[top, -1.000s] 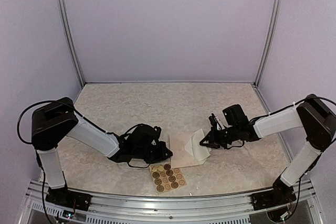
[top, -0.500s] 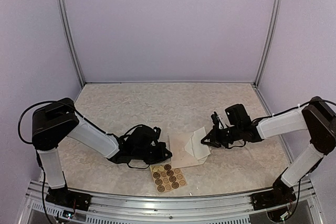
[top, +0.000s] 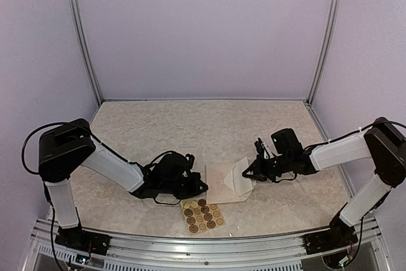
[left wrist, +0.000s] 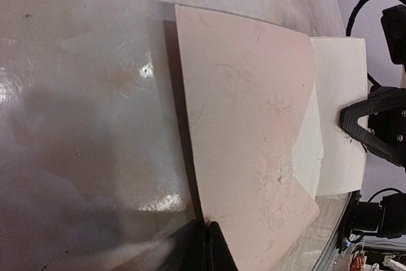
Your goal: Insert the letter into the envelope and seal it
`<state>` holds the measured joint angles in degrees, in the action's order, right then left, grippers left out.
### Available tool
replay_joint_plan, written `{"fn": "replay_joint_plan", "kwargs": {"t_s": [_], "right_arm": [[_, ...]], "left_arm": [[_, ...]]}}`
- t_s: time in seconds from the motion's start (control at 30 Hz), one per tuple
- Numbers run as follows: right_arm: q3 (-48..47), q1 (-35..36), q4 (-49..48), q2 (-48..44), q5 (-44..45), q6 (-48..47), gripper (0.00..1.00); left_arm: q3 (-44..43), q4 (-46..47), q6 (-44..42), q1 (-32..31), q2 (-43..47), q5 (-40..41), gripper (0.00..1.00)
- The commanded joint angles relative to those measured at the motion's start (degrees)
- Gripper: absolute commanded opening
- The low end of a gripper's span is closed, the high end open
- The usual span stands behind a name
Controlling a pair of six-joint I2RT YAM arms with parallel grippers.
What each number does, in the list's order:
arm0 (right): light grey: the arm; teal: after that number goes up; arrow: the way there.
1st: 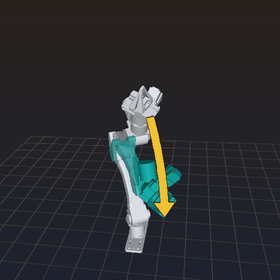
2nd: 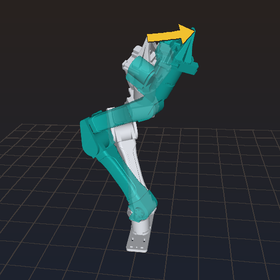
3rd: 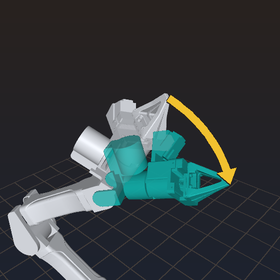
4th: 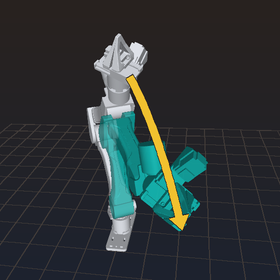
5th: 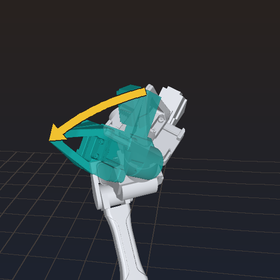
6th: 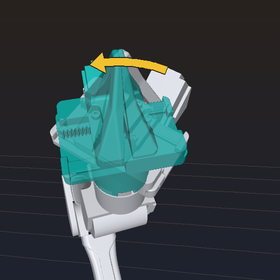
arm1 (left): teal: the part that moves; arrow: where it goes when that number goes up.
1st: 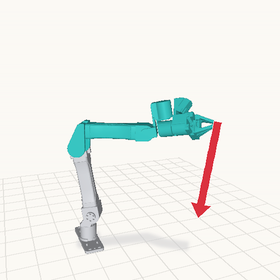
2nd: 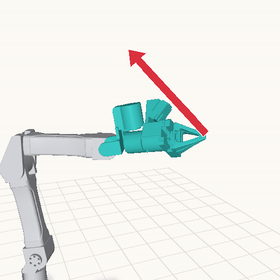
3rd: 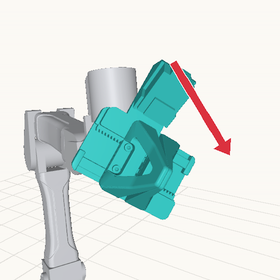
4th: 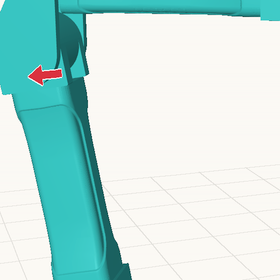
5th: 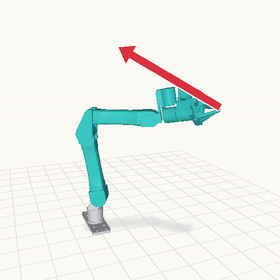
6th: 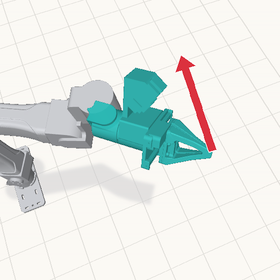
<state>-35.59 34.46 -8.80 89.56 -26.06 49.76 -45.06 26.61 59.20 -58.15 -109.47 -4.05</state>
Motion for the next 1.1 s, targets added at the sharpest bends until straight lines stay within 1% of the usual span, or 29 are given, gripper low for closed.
{"fn": "replay_joint_plan", "kwargs": {"t_s": [0.0, 0.1, 0.2, 0.6, 0.9, 1.0, 1.07], "right_arm": [[-0.2, 2.9, -4.4, 2.6, -1.5, 2.4, 0.00], [-0.8, 4.0, -6.4, 4.3, -1.8, 3.4, 0.00], [-1.3, 4.5, -6.5, 5.1, -1.5, 3.6, 0.00], [-0.3, 4.3, 3.2, -0.9, 6.0, 0.6, 0.00], [1.4, 2.7, 6.9, -3.5, 6.1, -1.4, 0.00], [1.5, 2.5, 6.9, -3.6, 5.1, -2.4, 0.00], [1.5, 2.5, 6.2, -3.1, 3.6, -3.0, 0.00]], "left_arm": [[-0.6, -1.9, -0.5, -0.9, -1.0, -0.4, 0.00], [-1.2, -1.9, -0.5, -1.1, -1.4, -0.7, 0.00], [-1.3, -2.4, -0.6, -1.2, -1.5, -0.5, 0.00], [0.1, -5.6, -0.8, -1.1, 0.9, 3.2, 0.00], [0.8, -6.4, -0.7, -1.1, 1.8, 3.9, 0.00], [0.8, -4.9, -1.1, -1.1, 2.0, 3.2, 0.00], [0.3, -3.3, -1.4, -1.3, 2.2, 2.3, 0.11]]}}
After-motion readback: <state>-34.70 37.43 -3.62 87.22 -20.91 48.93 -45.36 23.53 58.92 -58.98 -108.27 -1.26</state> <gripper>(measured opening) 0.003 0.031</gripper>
